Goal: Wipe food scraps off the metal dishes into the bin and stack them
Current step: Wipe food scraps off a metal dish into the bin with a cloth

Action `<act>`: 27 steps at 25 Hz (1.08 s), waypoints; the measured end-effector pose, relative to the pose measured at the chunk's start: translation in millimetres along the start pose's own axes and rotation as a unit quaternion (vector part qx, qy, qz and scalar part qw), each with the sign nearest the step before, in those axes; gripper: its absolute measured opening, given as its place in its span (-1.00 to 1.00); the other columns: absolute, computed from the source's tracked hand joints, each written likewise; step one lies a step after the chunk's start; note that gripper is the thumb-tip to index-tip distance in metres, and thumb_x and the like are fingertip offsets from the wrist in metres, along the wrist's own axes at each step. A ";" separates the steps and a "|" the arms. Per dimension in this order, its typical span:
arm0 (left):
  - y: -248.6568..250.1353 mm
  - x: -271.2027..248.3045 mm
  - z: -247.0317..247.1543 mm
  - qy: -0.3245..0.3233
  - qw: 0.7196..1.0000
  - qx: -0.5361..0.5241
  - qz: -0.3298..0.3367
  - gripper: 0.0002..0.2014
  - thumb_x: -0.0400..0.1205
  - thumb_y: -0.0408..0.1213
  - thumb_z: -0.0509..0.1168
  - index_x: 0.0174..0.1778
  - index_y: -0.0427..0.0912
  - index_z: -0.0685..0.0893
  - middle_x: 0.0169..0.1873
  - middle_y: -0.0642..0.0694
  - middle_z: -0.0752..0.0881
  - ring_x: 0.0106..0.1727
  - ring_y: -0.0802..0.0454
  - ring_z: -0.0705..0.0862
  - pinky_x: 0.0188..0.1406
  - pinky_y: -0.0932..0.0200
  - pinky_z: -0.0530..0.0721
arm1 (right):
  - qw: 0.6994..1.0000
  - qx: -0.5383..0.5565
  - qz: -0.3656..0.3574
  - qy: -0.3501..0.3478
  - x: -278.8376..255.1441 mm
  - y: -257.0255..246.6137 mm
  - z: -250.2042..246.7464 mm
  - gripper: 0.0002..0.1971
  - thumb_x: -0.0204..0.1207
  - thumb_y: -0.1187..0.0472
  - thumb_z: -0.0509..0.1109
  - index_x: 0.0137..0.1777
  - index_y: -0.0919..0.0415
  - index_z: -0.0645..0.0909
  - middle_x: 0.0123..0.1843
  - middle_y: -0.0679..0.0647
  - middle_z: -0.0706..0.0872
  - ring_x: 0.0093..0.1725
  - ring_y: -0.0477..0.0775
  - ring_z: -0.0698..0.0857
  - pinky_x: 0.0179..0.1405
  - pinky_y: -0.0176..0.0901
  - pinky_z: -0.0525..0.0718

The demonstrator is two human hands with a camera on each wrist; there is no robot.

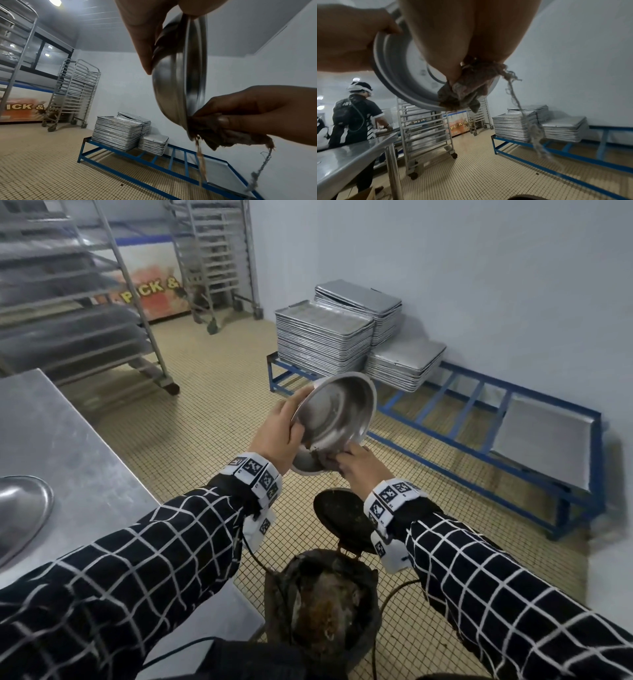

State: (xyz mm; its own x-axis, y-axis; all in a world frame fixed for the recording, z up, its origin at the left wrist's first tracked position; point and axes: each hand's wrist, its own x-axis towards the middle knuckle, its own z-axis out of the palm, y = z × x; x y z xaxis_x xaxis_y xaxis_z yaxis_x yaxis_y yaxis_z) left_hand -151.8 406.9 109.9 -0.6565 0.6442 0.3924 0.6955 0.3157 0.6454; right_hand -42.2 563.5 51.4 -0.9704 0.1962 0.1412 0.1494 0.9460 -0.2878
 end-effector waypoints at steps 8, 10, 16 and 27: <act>-6.2 11.0 -7.6 -0.024 0.999 -0.043 -0.014 -0.44 0.68 -0.43 0.05 0.59 0.09 0.26 0.35 -0.18 0.54 0.24 -0.01 0.56 0.15 0.02 0.65 | 0.934 0.262 0.093 0.225 28.7 -5.0 -29.5 -0.66 0.63 0.29 0.26 0.40 0.24 0.56 0.23 0.07 0.55 0.11 -0.08 0.56 0.22 -0.33 0.52; -6.2 9.0 -8.5 -0.032 0.999 -0.032 -0.006 -0.47 0.69 -0.43 0.05 0.59 0.03 0.28 0.33 -0.21 0.58 0.24 -0.10 0.59 0.13 0.10 0.59 | 0.956 0.184 0.087 0.211 39.7 -2.4 -30.1 -0.66 0.62 0.29 0.26 0.37 0.25 0.58 0.32 0.23 0.55 0.24 0.16 0.57 0.24 -0.17 0.49; -3.8 7.6 -16.1 0.002 0.996 -0.085 0.002 -0.58 0.74 -0.33 0.06 0.55 -0.02 0.34 0.31 -0.13 0.61 0.29 -0.08 0.60 0.20 -0.03 0.62 | 0.983 0.136 -0.024 0.120 18.4 -8.1 4.2 -0.64 0.61 0.32 0.29 0.40 0.20 0.58 0.39 0.11 0.55 0.31 0.06 0.54 0.28 -0.63 0.26; -18.8 16.4 -8.1 0.002 1.000 -0.015 0.005 -0.56 0.75 -0.33 0.04 0.57 0.00 0.31 0.41 -0.15 0.49 0.27 0.18 0.43 -0.12 0.76 0.35 | 0.994 0.095 -0.009 -0.051 18.8 -10.3 -1.1 -0.69 0.64 0.33 0.23 0.32 0.22 0.63 0.28 0.13 0.59 0.20 0.10 0.60 0.22 -0.18 0.55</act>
State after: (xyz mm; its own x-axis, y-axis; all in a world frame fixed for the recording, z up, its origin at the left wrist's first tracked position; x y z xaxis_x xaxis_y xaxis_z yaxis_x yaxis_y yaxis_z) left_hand -178.0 405.8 109.6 -0.6511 0.6437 0.4021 0.6931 0.2884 0.6606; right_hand -61.7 557.7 58.1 -0.9882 0.1429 0.0546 0.1020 0.8817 -0.4607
